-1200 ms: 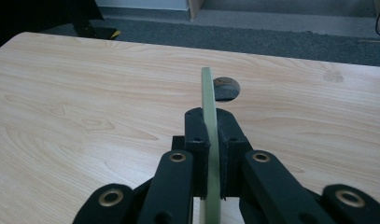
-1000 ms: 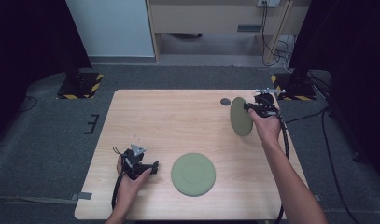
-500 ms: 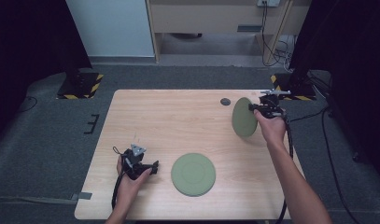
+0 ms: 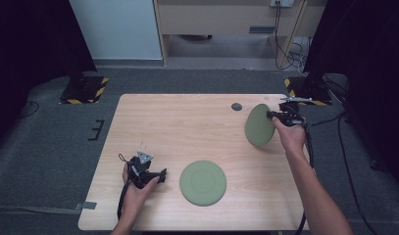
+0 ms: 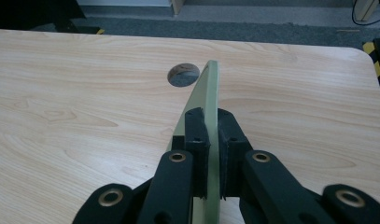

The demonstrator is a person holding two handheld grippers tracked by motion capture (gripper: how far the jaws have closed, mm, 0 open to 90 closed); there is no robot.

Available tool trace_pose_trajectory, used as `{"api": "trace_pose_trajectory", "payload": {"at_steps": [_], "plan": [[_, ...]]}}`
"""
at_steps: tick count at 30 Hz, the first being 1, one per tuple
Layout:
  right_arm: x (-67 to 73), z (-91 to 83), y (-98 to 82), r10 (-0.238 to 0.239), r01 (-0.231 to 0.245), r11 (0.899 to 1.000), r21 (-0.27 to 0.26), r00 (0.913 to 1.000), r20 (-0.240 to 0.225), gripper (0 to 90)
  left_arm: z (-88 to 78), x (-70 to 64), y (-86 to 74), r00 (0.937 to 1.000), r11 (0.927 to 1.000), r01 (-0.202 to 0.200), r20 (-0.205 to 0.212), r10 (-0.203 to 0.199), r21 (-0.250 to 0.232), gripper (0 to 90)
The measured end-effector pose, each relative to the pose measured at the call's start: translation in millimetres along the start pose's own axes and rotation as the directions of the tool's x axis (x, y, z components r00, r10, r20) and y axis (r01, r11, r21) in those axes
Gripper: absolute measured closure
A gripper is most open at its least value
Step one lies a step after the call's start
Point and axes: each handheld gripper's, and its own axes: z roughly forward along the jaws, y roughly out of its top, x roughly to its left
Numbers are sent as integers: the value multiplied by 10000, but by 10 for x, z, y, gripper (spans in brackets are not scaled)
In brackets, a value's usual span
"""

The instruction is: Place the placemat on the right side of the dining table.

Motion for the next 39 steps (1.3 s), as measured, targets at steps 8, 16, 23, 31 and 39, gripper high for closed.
{"api": "trace_pose_trajectory", "payload": {"at_steps": [8,16,23,31,39], "plan": [[-144,14,-73,274,-274,9996,40,9996,39,855,0,0,0,10000,10000,0,-2,0,-2,0],[-246,35,-120,389,-390,9992,131,9992,81,855,0,0,0,10000,10000,1,-2,-1,-1,0],[-353,61,-195,559,-562,9982,211,9983,172,855,0,0,0,10000,10000,-1,-3,1,0,0],[-425,78,-241,672,-679,9972,302,9975,236,854,0,0,0,10000,10000,1,-3,-1,-2,0],[-490,88,-283,733,-744,9966,362,9969,303,854,0,0,0,10000,10000,5,-5,-5,-3,0]]}}
